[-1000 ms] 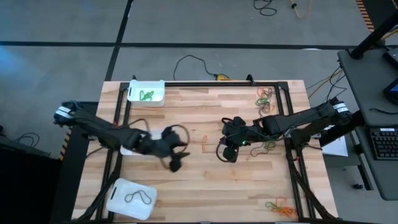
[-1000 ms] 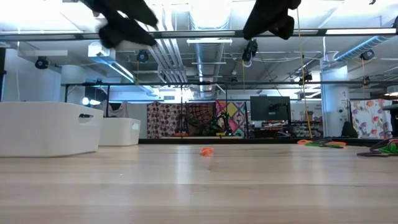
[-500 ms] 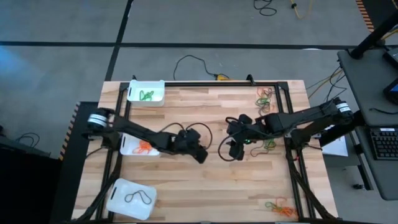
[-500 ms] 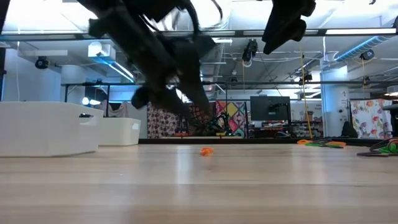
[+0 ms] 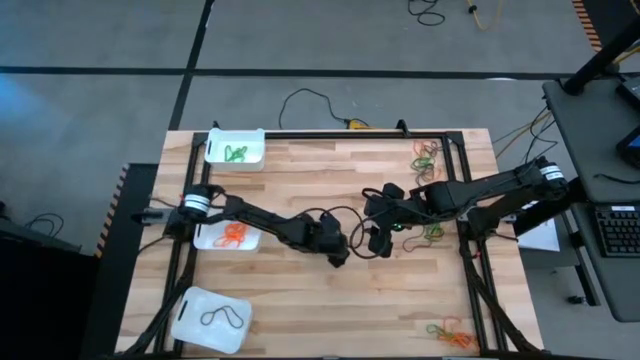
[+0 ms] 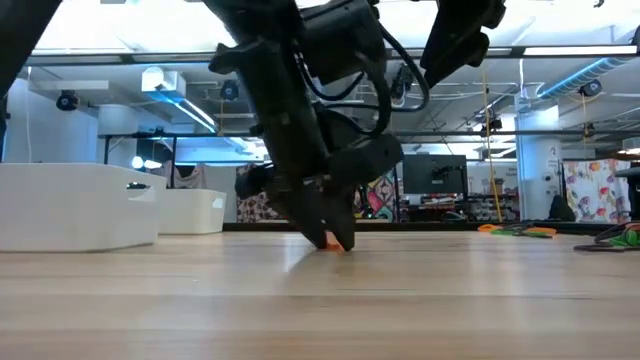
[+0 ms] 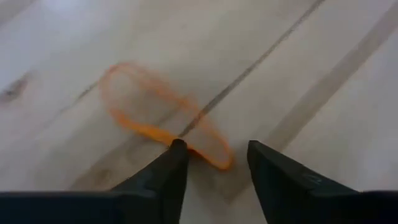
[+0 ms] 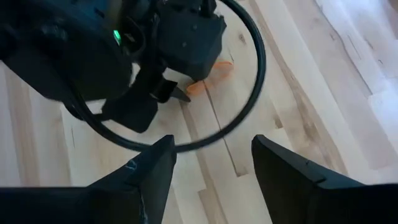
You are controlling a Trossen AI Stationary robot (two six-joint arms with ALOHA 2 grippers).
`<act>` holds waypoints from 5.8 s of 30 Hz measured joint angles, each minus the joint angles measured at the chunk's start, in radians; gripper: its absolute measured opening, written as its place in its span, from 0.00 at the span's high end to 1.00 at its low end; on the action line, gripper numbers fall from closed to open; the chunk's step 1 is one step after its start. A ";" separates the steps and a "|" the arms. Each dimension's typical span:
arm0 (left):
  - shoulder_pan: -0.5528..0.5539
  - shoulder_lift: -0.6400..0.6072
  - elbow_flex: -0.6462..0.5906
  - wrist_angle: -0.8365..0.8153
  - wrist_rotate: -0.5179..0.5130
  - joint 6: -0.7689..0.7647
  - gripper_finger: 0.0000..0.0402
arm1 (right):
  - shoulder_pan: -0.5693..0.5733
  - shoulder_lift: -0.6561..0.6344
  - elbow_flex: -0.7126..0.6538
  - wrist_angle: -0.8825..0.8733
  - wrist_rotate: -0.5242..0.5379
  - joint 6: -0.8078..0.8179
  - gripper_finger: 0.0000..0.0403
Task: Sort rubber bands into baskets
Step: Put the orange rubber band into the middle white bin, then put the black rubber band into bottom the white bin
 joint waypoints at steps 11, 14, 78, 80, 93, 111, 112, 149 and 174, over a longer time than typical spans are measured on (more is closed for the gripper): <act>0.009 0.036 0.033 -0.029 0.052 0.091 0.97 | 0.000 0.001 0.000 -0.002 -0.002 0.017 0.49; 0.020 0.015 0.027 -0.065 0.038 0.094 0.98 | 0.000 0.001 0.000 -0.003 -0.008 0.019 0.49; -0.014 -0.880 -0.450 -0.764 0.193 -0.123 0.57 | -0.087 -0.031 -0.293 -0.481 -0.148 0.726 0.53; -0.041 -0.884 -0.389 -0.760 0.145 -0.083 0.55 | -0.097 -0.031 -0.342 -0.438 -0.186 0.727 0.53; -0.250 -0.870 -0.088 -0.401 -0.247 0.323 0.54 | -0.160 -0.022 -0.483 -0.367 -0.194 0.805 0.69; -0.356 -0.869 -0.093 -0.387 -0.270 0.306 0.54 | -0.179 -0.022 -0.665 -0.055 -0.293 0.884 0.92; -0.361 -0.869 -0.094 -0.387 -0.276 0.305 0.54 | -0.176 -0.027 -0.653 -0.062 -0.292 0.876 0.93; -0.432 -0.949 -0.121 -0.484 -0.454 0.210 0.54 | -0.291 0.272 -0.296 -0.234 -0.314 0.460 0.65; -0.434 -1.005 -0.135 -0.585 -0.594 0.210 0.54 | -0.246 0.403 -0.016 -0.025 -0.334 0.422 0.98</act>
